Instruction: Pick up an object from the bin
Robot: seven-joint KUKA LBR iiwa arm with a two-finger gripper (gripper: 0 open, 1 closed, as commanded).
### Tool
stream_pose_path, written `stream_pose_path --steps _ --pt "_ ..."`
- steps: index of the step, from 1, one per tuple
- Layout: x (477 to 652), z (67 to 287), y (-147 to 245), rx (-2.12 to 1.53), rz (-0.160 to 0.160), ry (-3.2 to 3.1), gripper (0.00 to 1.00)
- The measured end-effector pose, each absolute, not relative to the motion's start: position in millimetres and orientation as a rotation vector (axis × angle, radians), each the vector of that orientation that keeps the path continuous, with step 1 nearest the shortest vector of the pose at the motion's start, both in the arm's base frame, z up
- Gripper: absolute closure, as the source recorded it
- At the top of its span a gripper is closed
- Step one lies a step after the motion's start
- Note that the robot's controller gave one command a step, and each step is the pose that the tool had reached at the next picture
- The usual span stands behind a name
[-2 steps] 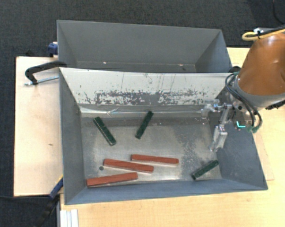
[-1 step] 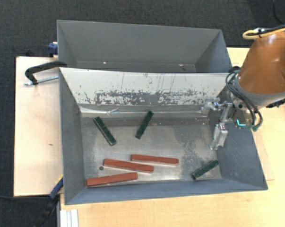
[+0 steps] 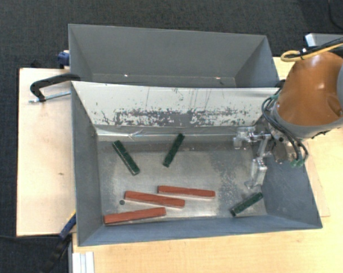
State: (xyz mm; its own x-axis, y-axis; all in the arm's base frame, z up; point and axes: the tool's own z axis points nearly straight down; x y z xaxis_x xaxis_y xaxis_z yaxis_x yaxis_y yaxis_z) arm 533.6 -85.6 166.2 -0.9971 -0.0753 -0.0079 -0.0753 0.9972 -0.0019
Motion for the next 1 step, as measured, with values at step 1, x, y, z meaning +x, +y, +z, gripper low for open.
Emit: stream_pose_path --steps 1 --pt "531.6 100.5 -83.0 -0.225 0.000 3.128 0.00"
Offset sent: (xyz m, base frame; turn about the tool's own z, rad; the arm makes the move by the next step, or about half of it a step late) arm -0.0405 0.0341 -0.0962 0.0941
